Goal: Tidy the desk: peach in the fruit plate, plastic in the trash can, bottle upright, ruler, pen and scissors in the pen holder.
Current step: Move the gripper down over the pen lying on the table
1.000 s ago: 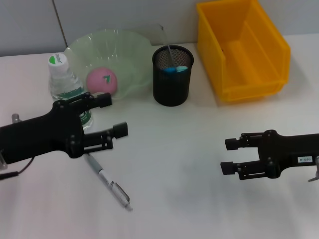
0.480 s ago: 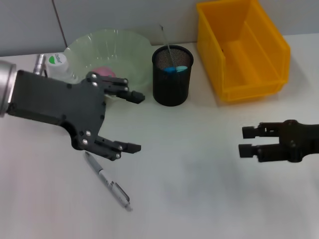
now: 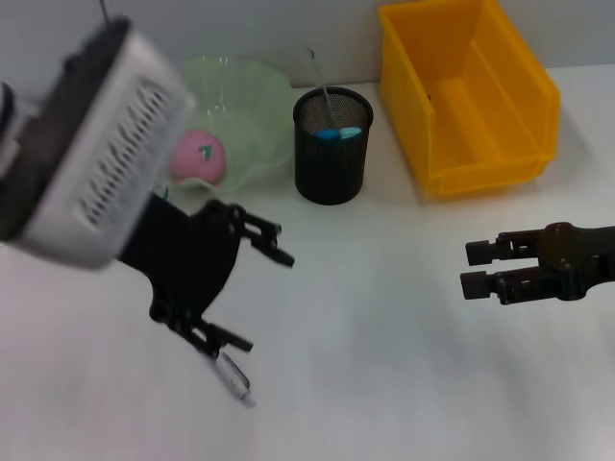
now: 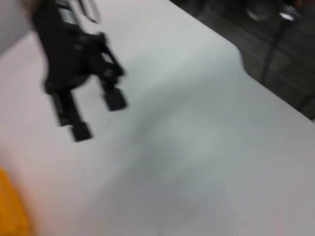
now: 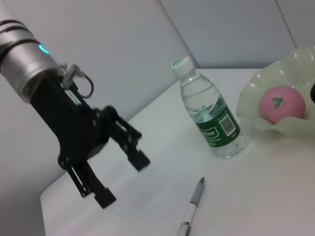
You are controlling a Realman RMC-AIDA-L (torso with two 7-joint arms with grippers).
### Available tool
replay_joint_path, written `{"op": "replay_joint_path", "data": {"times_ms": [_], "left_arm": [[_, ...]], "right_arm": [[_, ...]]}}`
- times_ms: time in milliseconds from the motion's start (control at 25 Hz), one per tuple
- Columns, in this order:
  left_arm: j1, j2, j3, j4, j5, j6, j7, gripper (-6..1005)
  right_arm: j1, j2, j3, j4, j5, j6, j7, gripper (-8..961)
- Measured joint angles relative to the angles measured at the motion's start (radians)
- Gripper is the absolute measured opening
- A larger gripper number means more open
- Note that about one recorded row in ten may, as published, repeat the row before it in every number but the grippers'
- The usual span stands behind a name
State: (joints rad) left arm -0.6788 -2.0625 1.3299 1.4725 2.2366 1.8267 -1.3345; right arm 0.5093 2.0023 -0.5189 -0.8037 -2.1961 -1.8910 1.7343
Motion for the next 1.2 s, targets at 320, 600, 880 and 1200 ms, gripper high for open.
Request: {"op": "replay_joint_path", "data": {"times_ms": [320, 600, 880, 1200], "left_arm": [[-0.014, 0.016, 0.161, -0.009, 0.069, -0.047, 0.035, 844], [-0.064, 0.025, 0.219, -0.104, 0.104, -0.084, 0.061, 843], [-0.130, 0.017, 0.252, -0.211, 0.160, -0.108, 0.089, 843], [-0.164, 0.014, 0.329, -0.275, 0.183, -0.149, 0.091, 843]], "right_arm": [[0.026, -0.008, -0.003, 0.020, -0.049, 0.006, 0.027, 764], [0.033, -0.011, -0.003, 0.021, -0.053, 0.009, 0.033, 764], [0.043, -0.014, 0.003, 0.020, -0.066, 0.009, 0.043, 764], [0.036, -0.014, 0.002, 0.020, -0.069, 0.009, 0.045, 764]]}}
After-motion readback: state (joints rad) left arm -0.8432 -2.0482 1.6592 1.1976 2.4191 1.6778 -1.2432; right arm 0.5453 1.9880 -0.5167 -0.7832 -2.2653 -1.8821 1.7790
